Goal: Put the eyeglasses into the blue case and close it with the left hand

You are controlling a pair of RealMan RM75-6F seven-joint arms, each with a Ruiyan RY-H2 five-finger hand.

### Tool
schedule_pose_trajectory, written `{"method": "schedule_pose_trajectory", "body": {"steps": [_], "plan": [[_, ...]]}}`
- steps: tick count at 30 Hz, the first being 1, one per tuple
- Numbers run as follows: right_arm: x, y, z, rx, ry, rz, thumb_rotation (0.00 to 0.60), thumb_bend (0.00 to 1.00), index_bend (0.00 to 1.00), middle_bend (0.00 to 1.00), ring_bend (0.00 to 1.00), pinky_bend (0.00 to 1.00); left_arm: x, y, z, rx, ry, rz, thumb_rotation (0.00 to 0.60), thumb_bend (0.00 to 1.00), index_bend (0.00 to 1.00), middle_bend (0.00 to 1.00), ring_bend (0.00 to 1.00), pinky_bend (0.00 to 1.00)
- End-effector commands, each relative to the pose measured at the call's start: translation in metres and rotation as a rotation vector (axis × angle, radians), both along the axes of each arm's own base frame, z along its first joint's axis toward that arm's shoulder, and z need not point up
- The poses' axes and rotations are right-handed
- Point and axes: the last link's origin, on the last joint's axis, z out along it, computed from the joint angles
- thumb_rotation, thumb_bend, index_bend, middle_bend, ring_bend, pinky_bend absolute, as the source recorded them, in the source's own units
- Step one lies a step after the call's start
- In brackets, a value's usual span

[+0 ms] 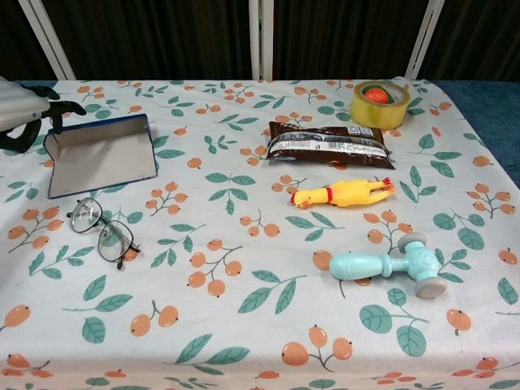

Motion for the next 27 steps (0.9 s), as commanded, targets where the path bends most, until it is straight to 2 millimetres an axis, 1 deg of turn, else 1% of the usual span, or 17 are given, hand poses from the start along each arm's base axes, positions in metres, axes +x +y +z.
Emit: {"method": "schedule_pose_trajectory", "body": {"steps": [1,2,5,7,9,11,14,23,27], "plan": [[-0.001,0.0,0.001,-0.003,-0.002,-0.002,0.6,0.21,0.0,0.0,0.0,0.0,0.008,-0.025,0.013,-0.014,-0.106,0.002,0.6,0.79,0.07,0.18,0.04,0.18],[-0.002,0.0,0.002,-0.004,-0.001,-0.005,0.6,0.21,0.0,0.0,0.0,0.0,0.009,-0.037,0.018,-0.023,-0.149,0.007,0.6,0.73,0.07,0.17,0.05,0.18],[-0.004,0.0,0.004,-0.007,-0.002,-0.009,0.6,0.21,0.0,0.0,0.0,0.0,0.008,-0.069,0.031,-0.041,-0.26,0.013,0.6,0.45,0.11,0.13,0.05,0.18],[-0.004,-0.001,0.004,-0.004,-0.003,-0.01,0.6,0.21,0.0,0.0,0.0,0.0,0.007,-0.086,0.035,-0.045,-0.315,-0.022,0.6,0.33,0.14,0.08,0.05,0.18],[-0.004,-0.002,0.002,0.003,-0.003,-0.007,0.6,0.21,0.0,0.0,0.0,0.0,0.006,-0.103,0.035,-0.056,-0.377,-0.095,0.6,0.25,0.19,0.03,0.05,0.18],[-0.004,-0.003,0.0,0.011,-0.003,-0.003,0.6,0.21,0.0,0.0,0.0,0.0,0.003,-0.113,0.03,-0.065,-0.437,-0.163,0.6,0.23,0.22,0.0,0.04,0.18],[-0.002,-0.003,-0.003,0.023,0.003,0.006,0.6,0.21,0.0,0.0,0.0,0.0,0.0,-0.115,0.019,-0.106,-0.463,-0.189,0.6,0.23,0.23,0.0,0.04,0.18],[0.001,0.001,0.001,0.013,0.012,0.004,0.6,0.21,0.0,0.0,0.0,0.0,0.016,-0.102,-0.013,-0.257,-0.336,-0.304,0.6,0.23,0.23,0.0,0.04,0.18],[0.0,0.001,0.0,0.016,0.012,-0.001,0.6,0.21,0.0,0.0,0.0,0.0,0.02,-0.095,-0.023,-0.29,-0.3,-0.334,0.6,0.23,0.24,0.0,0.04,0.18]]}}
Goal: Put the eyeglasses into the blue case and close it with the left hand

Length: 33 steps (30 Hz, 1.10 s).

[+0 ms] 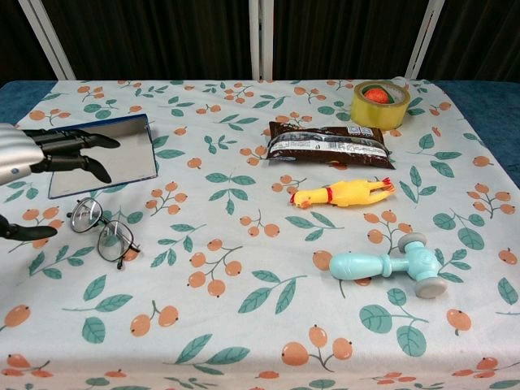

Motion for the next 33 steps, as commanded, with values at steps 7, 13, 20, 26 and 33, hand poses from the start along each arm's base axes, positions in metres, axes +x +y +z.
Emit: {"method": "schedule_pose_trajectory", "body": {"steps": [7,13,20,26,33], "plan": [[0.002,-0.003,-0.001,0.007,0.005,-0.002,0.6,0.21,0.0,0.0,0.0,0.0,0.007,0.021,-0.012,-0.005,0.041,-0.062,0.6,0.23,0.27,0.0,0.04,0.18],[0.002,-0.004,-0.001,0.009,0.009,-0.006,0.6,0.21,0.0,0.0,0.0,0.0,0.007,0.026,-0.018,-0.029,0.062,-0.075,0.6,0.23,0.33,0.0,0.04,0.18],[0.0,-0.005,-0.002,0.013,0.009,-0.017,0.6,0.21,0.0,0.0,0.0,0.0,0.01,0.028,-0.028,-0.054,0.053,-0.07,0.6,0.25,0.39,0.0,0.04,0.18],[-0.002,-0.005,-0.001,0.014,0.009,-0.02,0.6,0.21,0.0,0.0,0.0,0.0,0.014,0.031,-0.032,-0.057,0.045,-0.066,0.6,0.32,0.47,0.0,0.04,0.18],[-0.004,-0.004,-0.001,0.018,0.007,-0.026,0.6,0.21,0.0,0.0,0.0,0.0,0.012,0.032,-0.033,-0.065,0.066,-0.053,0.6,0.34,0.49,0.0,0.04,0.18]]}}
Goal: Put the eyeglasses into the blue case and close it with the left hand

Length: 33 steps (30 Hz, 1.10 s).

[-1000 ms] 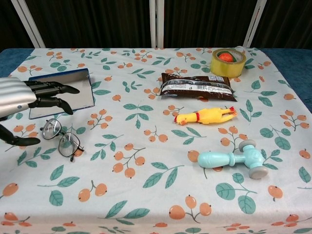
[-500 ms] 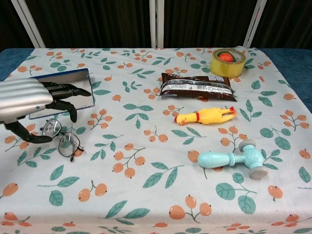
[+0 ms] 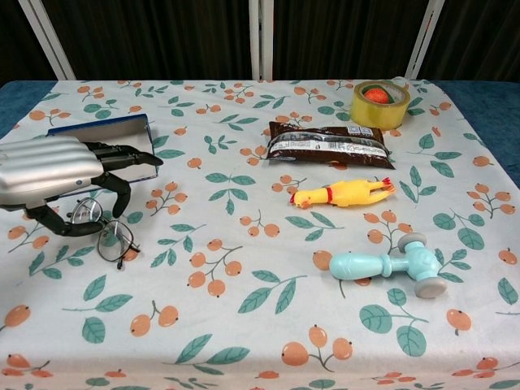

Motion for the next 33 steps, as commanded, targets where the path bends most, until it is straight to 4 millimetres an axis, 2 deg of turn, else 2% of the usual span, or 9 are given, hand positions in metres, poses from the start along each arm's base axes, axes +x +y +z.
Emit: {"method": "schedule_pose_trajectory", "body": {"steps": [1,21,26,33], "plan": [[0.0,0.0,0.0,0.002,0.0,0.0,0.6,0.21,0.0,0.0,0.0,0.0,0.0,0.0,0.0,-0.002,0.006,0.002,0.6,0.34,0.5,0.0,0.04,0.18],[-0.002,0.0,-0.001,0.012,0.004,-0.005,0.6,0.21,0.0,0.0,0.0,0.0,-0.003,0.001,-0.002,-0.005,-0.001,0.043,0.6,0.43,0.59,0.01,0.04,0.18],[-0.001,-0.001,-0.002,0.019,0.005,-0.003,0.6,0.21,0.0,0.0,0.0,0.0,-0.004,0.002,0.003,0.0,-0.018,0.079,0.6,0.45,0.63,0.02,0.04,0.18],[-0.001,-0.002,-0.003,0.018,0.006,-0.002,0.6,0.21,0.0,0.0,0.0,0.0,0.002,0.006,0.014,0.009,-0.074,0.174,0.6,0.47,0.63,0.03,0.04,0.18]]}}
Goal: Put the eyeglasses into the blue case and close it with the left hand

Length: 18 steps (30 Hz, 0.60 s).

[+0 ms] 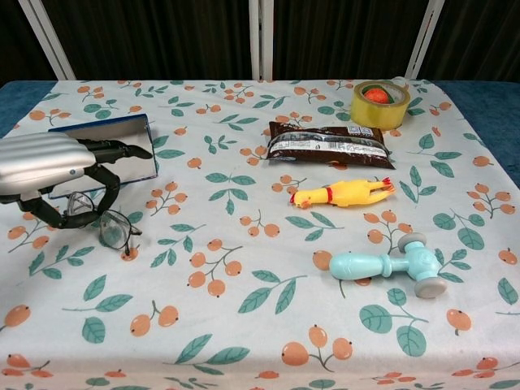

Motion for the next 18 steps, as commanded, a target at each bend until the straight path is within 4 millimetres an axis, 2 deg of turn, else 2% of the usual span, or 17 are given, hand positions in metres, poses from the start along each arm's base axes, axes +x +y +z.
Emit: {"method": "schedule_pose_trajectory", "body": {"steps": [1,7,11,18], "plan": [[0.0,0.0,0.0,0.0,0.0,0.002,0.6,0.21,0.0,0.0,0.0,0.0,0.004,0.005,0.007,0.006,-0.028,0.066,0.6,0.47,0.63,0.03,0.04,0.18],[0.002,-0.001,-0.004,0.01,-0.003,0.006,0.6,0.21,0.0,0.0,0.0,0.0,0.026,0.022,0.01,-0.006,-0.021,0.167,0.6,0.5,0.6,0.03,0.04,0.18],[0.001,0.0,-0.003,0.006,-0.007,0.008,0.6,0.21,0.0,0.0,0.0,0.0,0.04,0.041,0.007,0.024,-0.045,0.271,0.6,0.53,0.61,0.01,0.04,0.18],[-0.003,0.002,0.002,-0.014,-0.009,0.0,0.6,0.21,0.0,0.0,0.0,0.0,0.051,0.062,0.002,0.147,-0.022,0.356,0.6,0.57,0.62,0.01,0.03,0.18]]}}
